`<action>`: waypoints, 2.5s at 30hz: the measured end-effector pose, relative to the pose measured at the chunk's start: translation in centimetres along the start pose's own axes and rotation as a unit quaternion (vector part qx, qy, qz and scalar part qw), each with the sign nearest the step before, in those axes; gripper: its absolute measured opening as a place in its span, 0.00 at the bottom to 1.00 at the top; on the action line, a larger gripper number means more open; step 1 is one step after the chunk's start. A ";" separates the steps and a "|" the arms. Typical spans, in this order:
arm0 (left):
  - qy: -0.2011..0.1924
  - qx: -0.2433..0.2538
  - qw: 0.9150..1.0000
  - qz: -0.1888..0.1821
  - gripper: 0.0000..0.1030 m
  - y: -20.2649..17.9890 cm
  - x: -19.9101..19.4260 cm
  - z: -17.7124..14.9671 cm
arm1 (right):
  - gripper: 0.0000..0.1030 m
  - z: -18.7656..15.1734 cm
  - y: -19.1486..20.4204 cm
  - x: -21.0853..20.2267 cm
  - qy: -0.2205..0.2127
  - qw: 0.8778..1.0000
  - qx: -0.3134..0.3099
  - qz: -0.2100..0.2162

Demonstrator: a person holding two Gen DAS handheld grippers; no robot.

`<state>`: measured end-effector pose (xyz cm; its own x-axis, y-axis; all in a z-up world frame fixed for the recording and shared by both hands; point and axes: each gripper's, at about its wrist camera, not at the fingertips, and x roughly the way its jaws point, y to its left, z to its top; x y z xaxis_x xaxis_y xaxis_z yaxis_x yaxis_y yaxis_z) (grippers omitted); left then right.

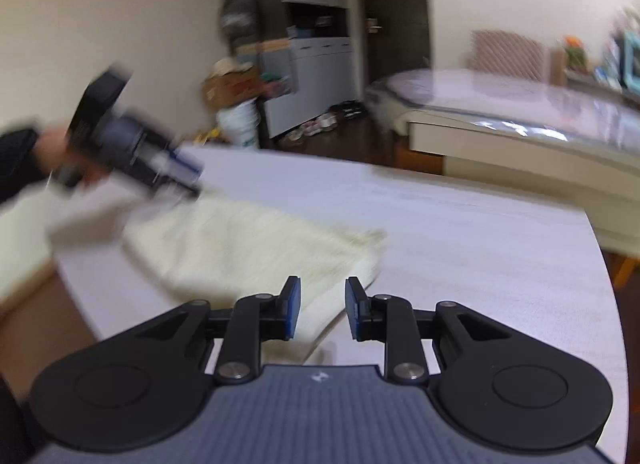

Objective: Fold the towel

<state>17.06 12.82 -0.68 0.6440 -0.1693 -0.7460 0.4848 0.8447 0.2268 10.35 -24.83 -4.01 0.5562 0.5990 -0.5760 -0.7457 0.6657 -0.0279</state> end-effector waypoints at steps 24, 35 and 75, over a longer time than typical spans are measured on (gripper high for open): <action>0.006 0.006 0.996 -0.089 0.51 -4.4 -2.0 -2.9 | 0.11 -1.5 6.8 2.6 0.127 0.897 -0.421 -0.039; -0.002 -0.009 0.996 -0.087 0.51 -5.3 -2.6 -4.1 | 0.33 -0.2 6.0 1.3 0.095 0.939 -0.322 -0.070; -0.131 0.045 0.989 -0.058 0.76 -0.7 -9.1 -9.0 | 0.09 8.0 21.6 14.2 0.024 0.964 -0.265 -0.003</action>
<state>5.52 18.31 0.26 0.7068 -0.3981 -0.5847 0.6074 0.7652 0.2133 5.05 1.65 -6.25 0.5529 0.5663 -0.6113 -0.8323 0.3400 -0.4379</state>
